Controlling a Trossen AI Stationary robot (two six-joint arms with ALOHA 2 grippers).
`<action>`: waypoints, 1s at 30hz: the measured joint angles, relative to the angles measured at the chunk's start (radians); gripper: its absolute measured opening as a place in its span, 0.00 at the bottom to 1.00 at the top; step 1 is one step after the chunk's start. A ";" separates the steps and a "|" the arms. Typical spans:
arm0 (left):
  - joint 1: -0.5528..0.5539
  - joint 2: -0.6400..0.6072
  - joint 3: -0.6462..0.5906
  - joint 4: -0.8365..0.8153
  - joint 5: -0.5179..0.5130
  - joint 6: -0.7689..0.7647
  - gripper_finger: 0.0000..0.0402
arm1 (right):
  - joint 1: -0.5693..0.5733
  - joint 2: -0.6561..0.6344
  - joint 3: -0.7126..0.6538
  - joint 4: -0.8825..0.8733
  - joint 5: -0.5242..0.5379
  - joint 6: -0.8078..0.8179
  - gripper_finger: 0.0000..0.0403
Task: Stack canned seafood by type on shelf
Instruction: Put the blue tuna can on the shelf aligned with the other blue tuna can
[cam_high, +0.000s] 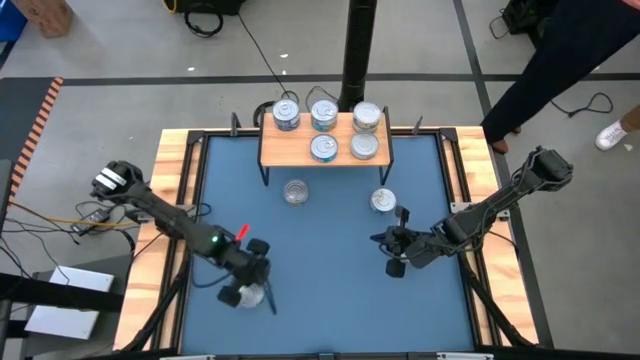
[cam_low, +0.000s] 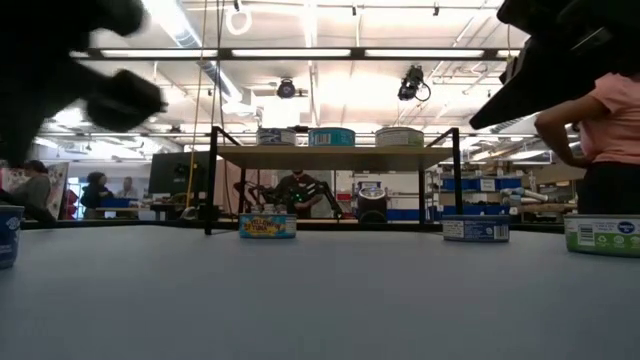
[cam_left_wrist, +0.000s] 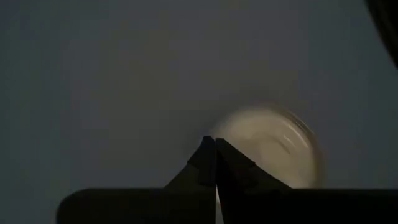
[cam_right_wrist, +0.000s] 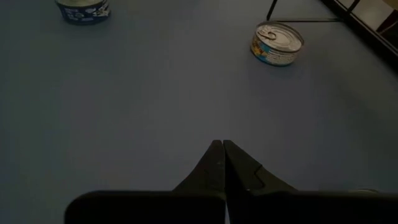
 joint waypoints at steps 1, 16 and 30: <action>-0.023 0.000 0.003 -0.018 0.014 -0.003 0.00 | 0.002 0.000 0.000 0.000 0.000 0.000 0.00; -0.111 0.129 0.005 0.011 -0.141 -0.079 0.00 | 0.007 0.000 0.000 0.011 0.000 -0.015 0.00; 0.038 0.150 0.049 0.033 -0.297 0.154 0.00 | 0.007 0.000 0.002 0.023 0.000 -0.027 0.00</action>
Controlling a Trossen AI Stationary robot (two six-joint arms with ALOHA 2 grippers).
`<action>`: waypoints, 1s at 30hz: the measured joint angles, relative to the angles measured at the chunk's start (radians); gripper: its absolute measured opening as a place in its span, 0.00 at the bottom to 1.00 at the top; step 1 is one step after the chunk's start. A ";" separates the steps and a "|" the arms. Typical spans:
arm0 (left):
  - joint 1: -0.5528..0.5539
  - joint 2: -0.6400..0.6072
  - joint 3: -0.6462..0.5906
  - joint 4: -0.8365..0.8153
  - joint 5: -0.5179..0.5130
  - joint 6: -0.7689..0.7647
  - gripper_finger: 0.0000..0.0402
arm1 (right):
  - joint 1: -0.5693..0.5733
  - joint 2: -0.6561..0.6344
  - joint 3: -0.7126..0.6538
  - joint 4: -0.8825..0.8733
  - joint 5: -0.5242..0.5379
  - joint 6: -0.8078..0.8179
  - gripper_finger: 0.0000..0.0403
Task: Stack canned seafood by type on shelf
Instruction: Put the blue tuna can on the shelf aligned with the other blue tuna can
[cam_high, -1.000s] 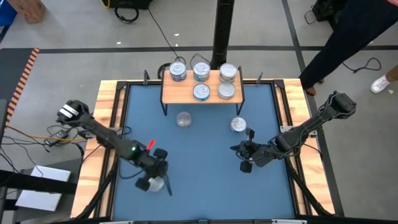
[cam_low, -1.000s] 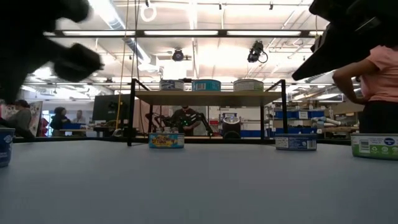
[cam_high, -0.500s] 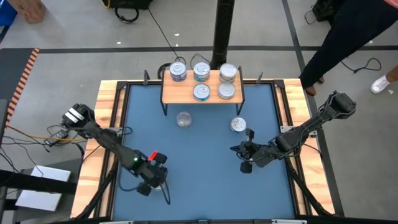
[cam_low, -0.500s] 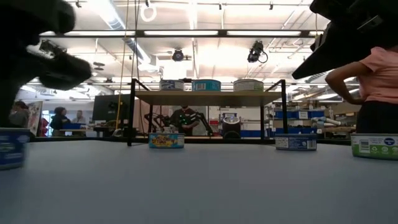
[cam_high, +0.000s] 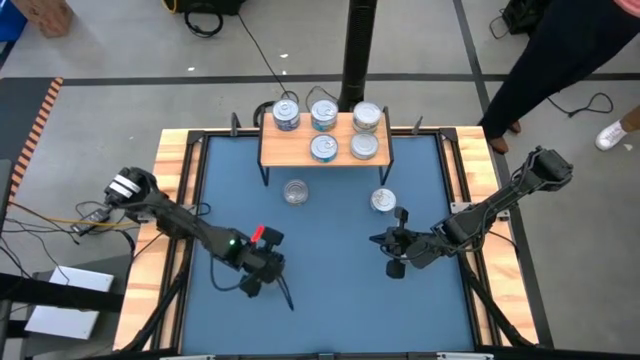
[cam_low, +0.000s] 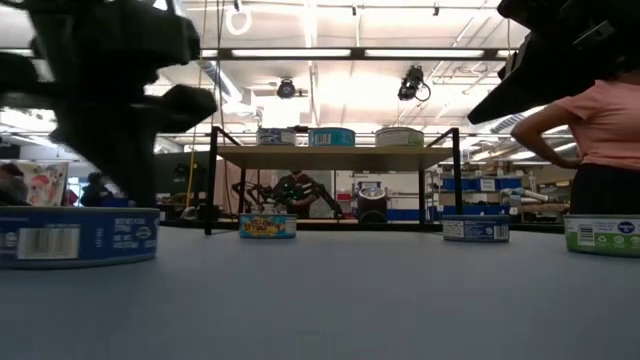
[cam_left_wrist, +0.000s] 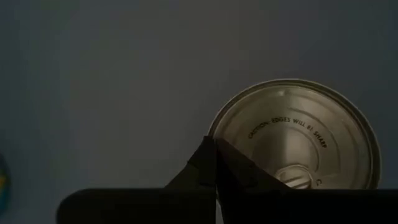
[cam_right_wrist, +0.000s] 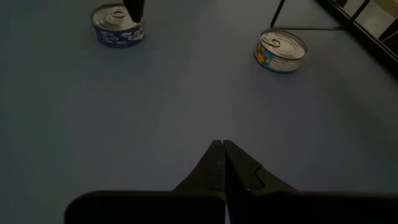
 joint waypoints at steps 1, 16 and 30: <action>0.006 -0.004 0.007 -0.005 -0.001 0.011 0.00 | 0.000 0.000 0.000 0.000 0.000 -0.002 0.00; -0.058 -0.009 0.032 -0.060 0.059 -0.055 0.00 | 0.000 0.000 0.000 0.033 -0.008 -0.033 0.01; 0.040 -0.009 -0.008 0.107 0.013 0.022 0.00 | 0.002 -0.001 0.043 0.029 -0.018 -0.079 0.01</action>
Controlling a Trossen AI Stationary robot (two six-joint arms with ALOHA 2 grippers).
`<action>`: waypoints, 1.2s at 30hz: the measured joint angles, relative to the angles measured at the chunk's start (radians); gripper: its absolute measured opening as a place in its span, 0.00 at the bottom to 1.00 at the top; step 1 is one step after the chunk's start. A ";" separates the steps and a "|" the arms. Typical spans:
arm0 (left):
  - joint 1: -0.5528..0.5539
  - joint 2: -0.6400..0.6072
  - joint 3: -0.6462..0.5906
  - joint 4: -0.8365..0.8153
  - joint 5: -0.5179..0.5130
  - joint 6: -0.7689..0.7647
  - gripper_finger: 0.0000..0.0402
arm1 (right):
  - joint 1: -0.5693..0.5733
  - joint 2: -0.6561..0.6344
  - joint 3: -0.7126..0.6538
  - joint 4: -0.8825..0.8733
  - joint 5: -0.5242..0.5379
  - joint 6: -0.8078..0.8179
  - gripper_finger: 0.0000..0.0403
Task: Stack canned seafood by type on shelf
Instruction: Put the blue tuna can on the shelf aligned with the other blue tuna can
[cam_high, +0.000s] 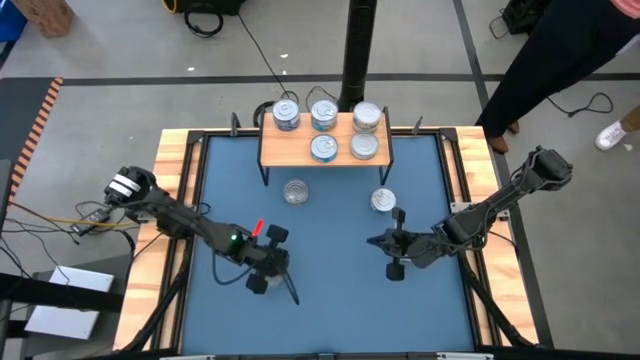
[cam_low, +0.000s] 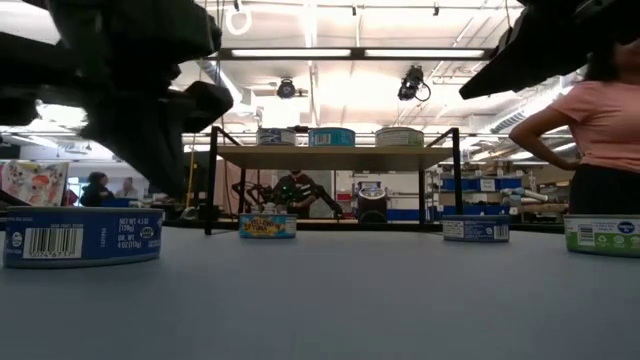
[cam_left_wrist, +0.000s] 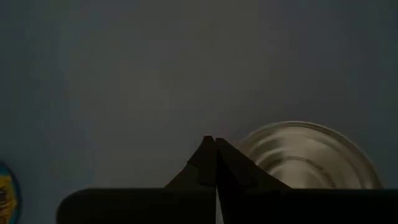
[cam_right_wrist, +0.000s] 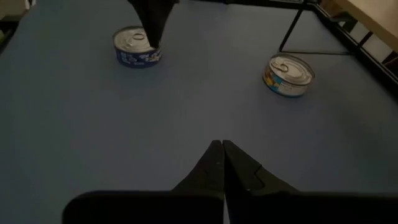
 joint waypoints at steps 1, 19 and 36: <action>0.006 0.000 0.000 0.002 0.010 0.001 0.00 | 0.003 0.000 0.000 -0.002 0.000 0.000 0.01; -0.023 0.079 0.014 -0.023 0.106 0.013 0.00 | 0.032 0.000 0.000 0.001 -0.002 0.011 0.01; 0.130 0.108 0.009 0.141 0.050 0.154 0.00 | 0.032 0.000 0.000 0.001 -0.001 0.009 0.01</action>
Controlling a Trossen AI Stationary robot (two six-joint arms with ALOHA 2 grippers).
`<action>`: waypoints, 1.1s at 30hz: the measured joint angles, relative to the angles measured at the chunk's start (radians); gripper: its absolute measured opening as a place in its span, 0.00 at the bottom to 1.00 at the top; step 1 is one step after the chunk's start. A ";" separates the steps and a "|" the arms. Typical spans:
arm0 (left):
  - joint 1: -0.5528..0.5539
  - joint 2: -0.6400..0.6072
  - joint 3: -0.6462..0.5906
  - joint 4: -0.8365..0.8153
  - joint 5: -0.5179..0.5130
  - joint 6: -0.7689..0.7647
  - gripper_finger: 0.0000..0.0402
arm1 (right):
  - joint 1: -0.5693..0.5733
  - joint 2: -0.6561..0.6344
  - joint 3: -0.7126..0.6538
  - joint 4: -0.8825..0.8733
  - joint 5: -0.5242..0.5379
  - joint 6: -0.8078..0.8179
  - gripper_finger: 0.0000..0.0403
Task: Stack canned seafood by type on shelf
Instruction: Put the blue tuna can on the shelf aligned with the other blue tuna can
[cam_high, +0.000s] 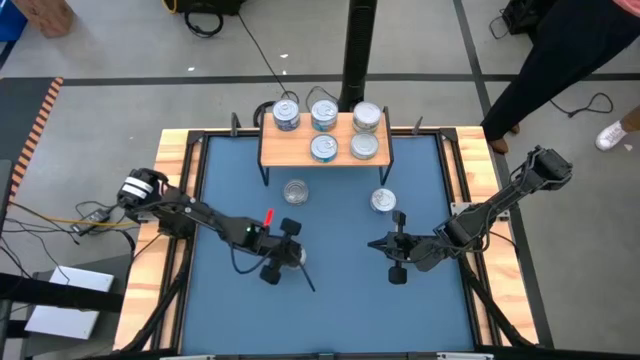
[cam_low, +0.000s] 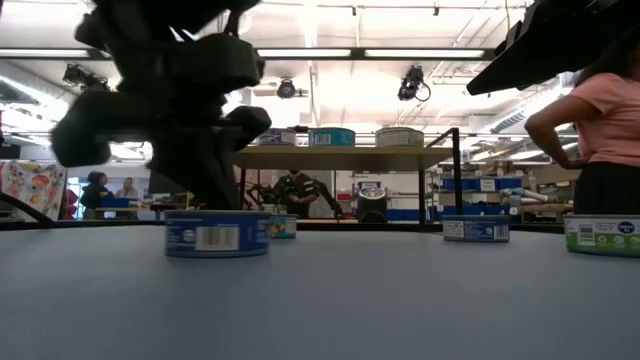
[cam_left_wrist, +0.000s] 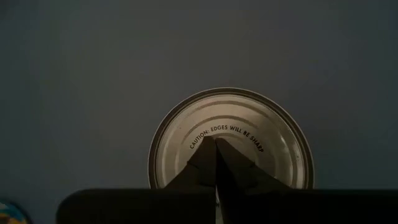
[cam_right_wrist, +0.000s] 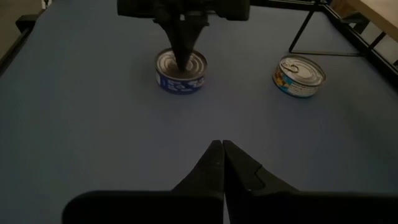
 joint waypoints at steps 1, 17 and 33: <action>0.006 0.008 0.001 0.013 -0.001 0.008 0.00 | 0.000 0.000 0.000 0.000 0.000 0.000 0.01; 0.081 0.041 -0.002 0.205 -0.002 0.113 0.00 | 0.000 0.000 0.000 0.020 0.000 -0.006 0.01; -0.035 -0.139 -0.054 0.238 -0.016 0.025 0.00 | -0.065 0.194 -0.001 0.421 -0.105 -0.203 0.02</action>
